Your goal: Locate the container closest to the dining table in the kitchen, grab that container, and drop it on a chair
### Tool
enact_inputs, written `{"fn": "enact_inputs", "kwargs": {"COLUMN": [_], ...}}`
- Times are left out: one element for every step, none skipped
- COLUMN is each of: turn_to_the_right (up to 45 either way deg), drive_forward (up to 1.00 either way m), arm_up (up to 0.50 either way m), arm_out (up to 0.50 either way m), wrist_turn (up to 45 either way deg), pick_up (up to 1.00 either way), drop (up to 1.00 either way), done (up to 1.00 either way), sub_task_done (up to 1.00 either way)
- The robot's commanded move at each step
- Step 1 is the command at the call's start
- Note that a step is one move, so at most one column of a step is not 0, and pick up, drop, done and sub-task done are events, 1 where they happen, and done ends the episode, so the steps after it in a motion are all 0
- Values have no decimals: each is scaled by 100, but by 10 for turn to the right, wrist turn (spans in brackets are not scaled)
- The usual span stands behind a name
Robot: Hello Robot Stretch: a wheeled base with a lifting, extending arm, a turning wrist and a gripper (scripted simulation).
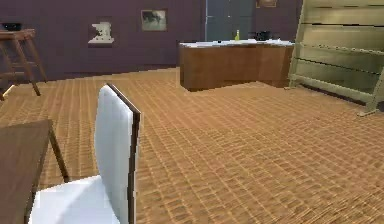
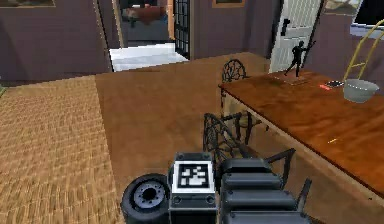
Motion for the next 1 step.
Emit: {"fn": "enact_inputs", "kwargs": {"turn_to_the_right": [450], "drive_forward": [0], "arm_up": [0], "arm_out": [0], "wrist_turn": [0], "pick_up": [0], "drop": [0], "done": [0], "sub_task_done": [0]}}
